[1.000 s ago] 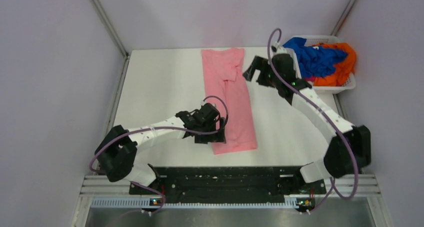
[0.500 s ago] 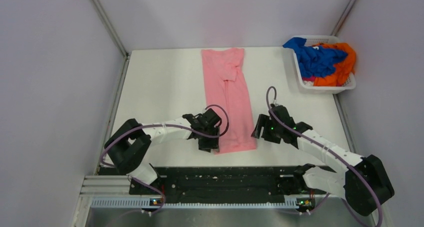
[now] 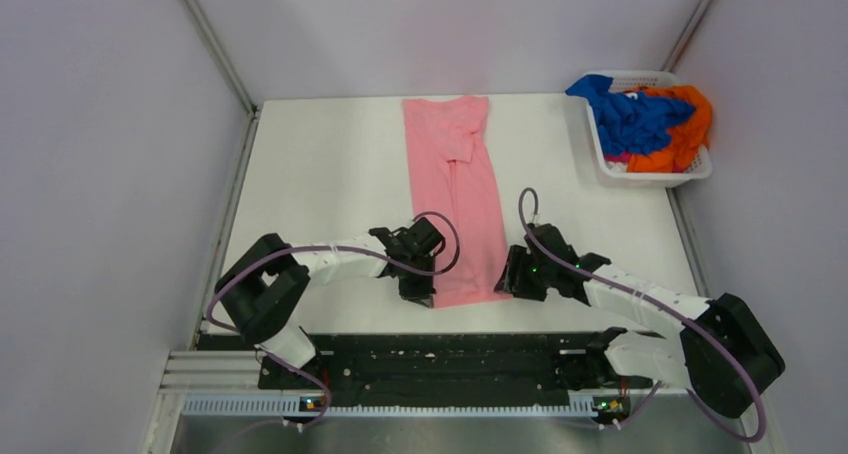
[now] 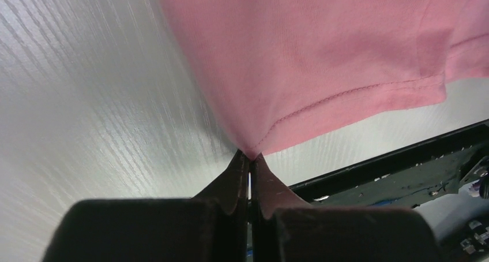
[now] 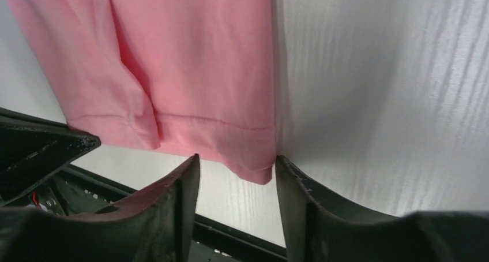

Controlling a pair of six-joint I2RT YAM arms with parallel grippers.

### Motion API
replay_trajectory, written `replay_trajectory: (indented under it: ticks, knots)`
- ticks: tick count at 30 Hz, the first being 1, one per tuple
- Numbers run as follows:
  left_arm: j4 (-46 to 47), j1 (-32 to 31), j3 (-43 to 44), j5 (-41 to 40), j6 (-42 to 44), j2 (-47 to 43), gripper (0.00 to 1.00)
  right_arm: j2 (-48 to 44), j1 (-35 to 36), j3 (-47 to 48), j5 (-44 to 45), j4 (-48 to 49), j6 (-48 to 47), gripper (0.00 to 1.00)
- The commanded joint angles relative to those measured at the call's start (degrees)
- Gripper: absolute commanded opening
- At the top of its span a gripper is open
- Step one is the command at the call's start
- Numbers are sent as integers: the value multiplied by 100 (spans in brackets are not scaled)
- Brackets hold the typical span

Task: Fold and stack the t-shirts
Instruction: Grab the bottom of the folded rectangular tshirt with both arms

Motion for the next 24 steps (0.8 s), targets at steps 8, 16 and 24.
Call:
replay_trajectory:
  ticks: [8,16,24]
  knots:
    - [-113,-6,-366,-364,-186,-482,0,-246,289,-422,102,-31,373,1]
    - [275,-119,-1295,33,-454,-1671,0,-2329,445,-1183,-556,-238,850,0]
    - [-149,-124,-463,-288,-201,-1785,0,-2321,443,-882,-642,278,789,0]
